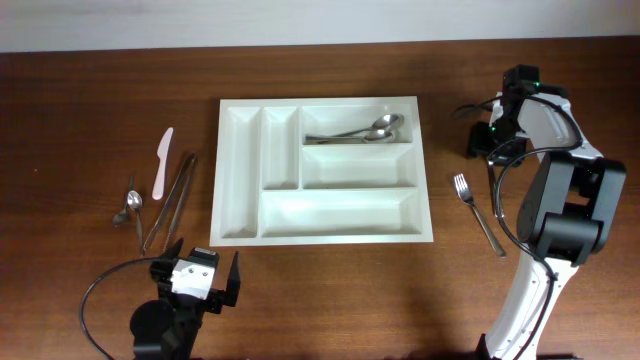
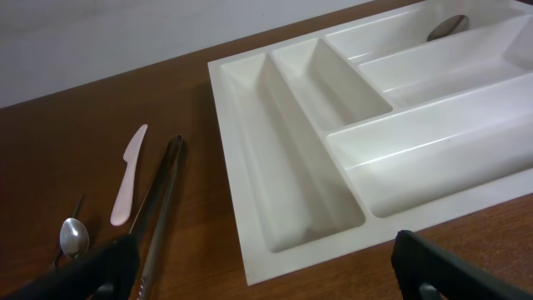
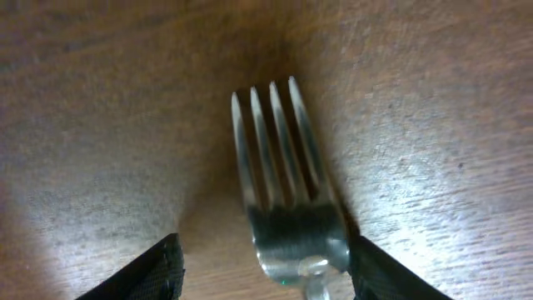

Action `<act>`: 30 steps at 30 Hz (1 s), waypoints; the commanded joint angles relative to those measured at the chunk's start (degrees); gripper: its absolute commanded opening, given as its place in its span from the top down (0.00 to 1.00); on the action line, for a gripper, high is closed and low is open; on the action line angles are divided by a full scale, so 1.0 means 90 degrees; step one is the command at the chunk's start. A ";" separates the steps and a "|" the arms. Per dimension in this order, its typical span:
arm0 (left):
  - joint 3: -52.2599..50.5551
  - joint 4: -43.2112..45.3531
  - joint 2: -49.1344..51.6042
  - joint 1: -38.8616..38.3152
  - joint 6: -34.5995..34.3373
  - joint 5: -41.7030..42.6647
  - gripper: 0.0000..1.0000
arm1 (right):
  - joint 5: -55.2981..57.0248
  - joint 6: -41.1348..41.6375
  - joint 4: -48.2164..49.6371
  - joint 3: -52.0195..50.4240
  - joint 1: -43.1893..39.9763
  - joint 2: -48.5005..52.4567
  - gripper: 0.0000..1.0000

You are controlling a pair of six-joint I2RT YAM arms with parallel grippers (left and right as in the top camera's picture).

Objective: Pack container
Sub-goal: 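Move the right gripper over the upper fork and grasp it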

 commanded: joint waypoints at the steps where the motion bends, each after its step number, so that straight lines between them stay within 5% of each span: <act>1: -0.0027 0.0017 -0.0039 0.0015 -0.0087 0.0066 0.01 | 0.0197 -0.0005 0.0044 -0.0068 0.0019 0.0095 0.39; 14: -0.0027 0.0017 -0.0039 0.0015 -0.0087 0.0066 0.01 | 0.0214 -0.0005 0.0092 -0.0068 0.0019 0.0095 0.62; 30: -0.0027 0.0017 -0.0039 0.0015 -0.0087 0.0068 0.01 | 0.0214 -0.0007 0.0087 -0.0068 0.0022 0.0095 0.79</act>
